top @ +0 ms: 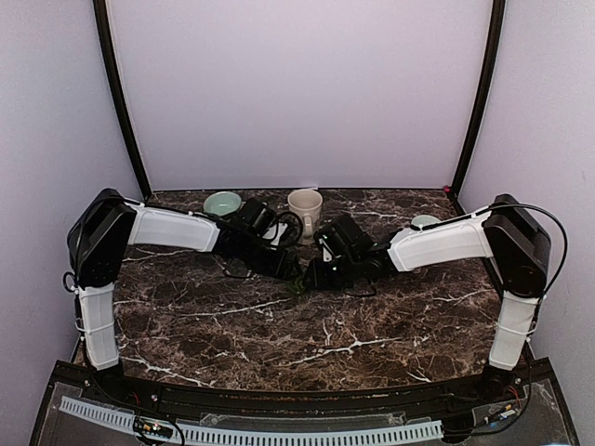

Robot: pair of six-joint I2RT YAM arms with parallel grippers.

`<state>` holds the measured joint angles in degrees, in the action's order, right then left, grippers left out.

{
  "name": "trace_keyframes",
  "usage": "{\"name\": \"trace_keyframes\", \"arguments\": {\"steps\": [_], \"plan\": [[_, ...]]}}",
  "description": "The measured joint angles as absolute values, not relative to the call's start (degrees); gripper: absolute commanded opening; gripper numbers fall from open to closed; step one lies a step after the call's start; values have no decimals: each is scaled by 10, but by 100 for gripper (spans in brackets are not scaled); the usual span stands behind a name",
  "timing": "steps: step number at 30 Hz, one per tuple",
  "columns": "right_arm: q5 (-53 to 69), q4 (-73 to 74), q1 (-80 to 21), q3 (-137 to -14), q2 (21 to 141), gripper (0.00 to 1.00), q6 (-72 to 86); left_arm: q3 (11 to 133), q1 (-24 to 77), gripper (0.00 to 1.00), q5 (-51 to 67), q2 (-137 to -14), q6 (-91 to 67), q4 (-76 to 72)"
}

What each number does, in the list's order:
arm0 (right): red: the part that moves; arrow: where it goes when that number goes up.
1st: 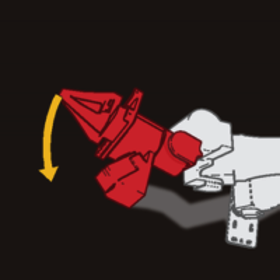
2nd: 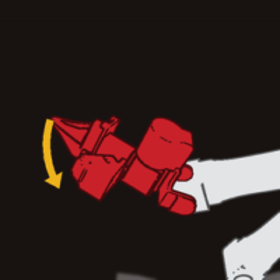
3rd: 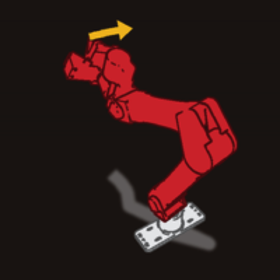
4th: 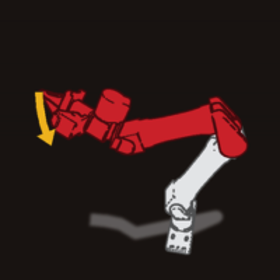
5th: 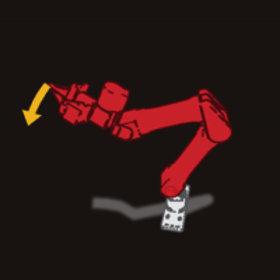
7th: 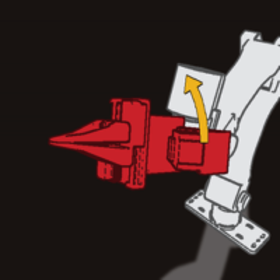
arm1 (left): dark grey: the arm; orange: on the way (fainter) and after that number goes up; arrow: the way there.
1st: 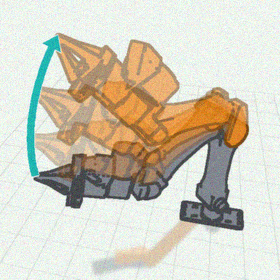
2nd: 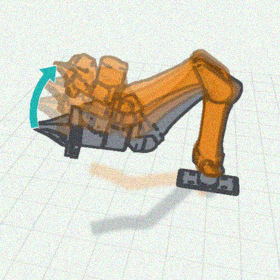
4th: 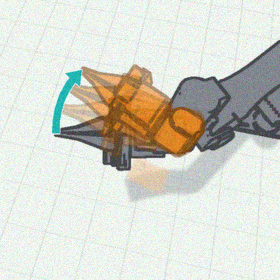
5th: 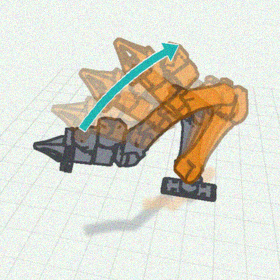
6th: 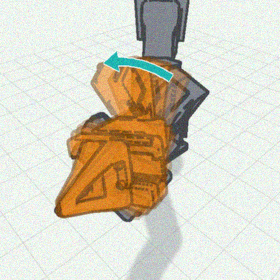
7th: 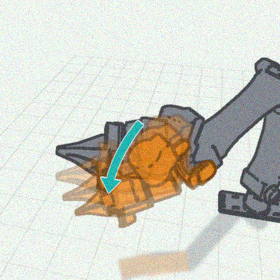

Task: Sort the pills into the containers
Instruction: Close the lid of the pill container.

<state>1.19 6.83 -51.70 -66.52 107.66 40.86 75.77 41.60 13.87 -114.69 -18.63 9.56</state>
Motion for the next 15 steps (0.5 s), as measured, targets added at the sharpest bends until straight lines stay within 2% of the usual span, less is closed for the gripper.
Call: {"name": "trace_keyframes", "arguments": {"steps": [15], "plan": [[12,69,-518,-672,1083,38,409,701,398,78,100,-1093,-215,51]]}}
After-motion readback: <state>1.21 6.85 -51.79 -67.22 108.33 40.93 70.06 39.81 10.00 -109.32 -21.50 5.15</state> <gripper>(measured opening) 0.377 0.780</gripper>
